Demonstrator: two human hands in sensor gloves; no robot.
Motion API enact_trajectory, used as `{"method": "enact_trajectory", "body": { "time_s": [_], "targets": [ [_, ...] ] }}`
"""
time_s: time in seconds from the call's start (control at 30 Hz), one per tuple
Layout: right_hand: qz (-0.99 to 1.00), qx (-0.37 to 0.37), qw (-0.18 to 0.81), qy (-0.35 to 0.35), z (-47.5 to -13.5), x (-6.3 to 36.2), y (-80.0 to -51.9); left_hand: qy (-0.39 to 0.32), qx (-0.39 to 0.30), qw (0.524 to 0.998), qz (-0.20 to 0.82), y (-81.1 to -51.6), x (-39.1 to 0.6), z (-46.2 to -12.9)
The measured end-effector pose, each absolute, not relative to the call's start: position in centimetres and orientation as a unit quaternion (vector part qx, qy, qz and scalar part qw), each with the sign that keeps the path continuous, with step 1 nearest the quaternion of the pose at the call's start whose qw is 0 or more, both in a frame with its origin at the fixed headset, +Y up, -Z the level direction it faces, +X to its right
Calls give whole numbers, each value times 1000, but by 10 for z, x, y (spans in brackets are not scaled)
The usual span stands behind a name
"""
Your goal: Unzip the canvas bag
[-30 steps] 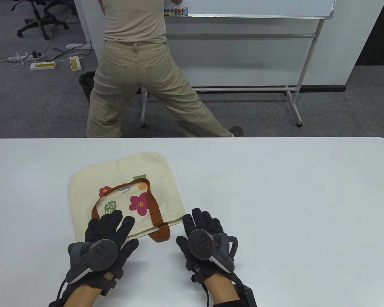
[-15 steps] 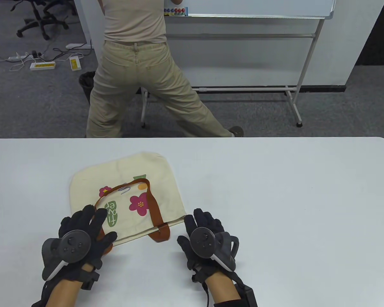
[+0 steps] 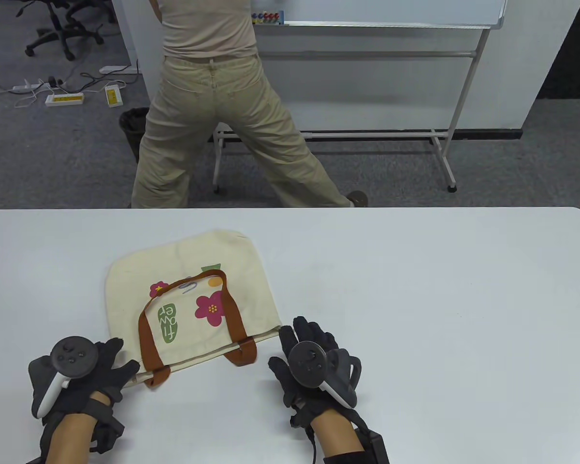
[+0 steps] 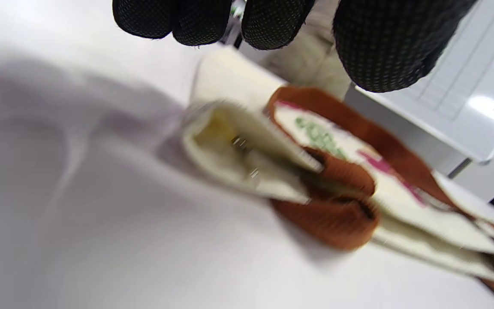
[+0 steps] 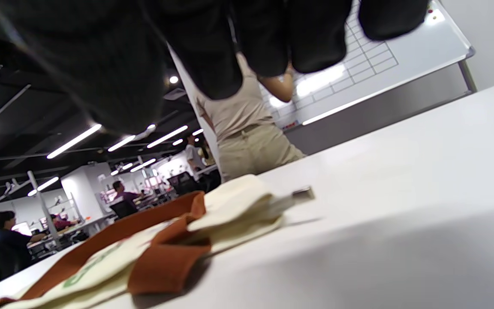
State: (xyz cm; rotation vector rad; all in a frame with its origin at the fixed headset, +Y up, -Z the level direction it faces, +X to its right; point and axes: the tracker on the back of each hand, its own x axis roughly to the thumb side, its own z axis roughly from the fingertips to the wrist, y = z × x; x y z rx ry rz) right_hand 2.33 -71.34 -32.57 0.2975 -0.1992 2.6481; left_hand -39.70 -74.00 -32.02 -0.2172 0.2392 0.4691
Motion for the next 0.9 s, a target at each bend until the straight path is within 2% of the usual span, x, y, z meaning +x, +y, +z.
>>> {"method": "enact_trajectory", "body": {
  "time_s": [0.2,0.33,0.67,0.8,0.9],
  "targets": [
    [964,108,235,-66,-326,24,-714,127,-155,957,211,-760,-396,-324],
    [963,104,241,-66,-326,28,-714,131,-149,964,180,-768,-392,-325],
    [962,98,247,-64,-328,33,-715,176,-58,959,212,-767,-399,-324],
    [961,97,249,-65,-328,34,-716,210,3,940,270,-763,-405,-319],
    [961,97,250,-65,-328,35,-716,207,19,932,296,-759,-407,-318]
  ]
}}
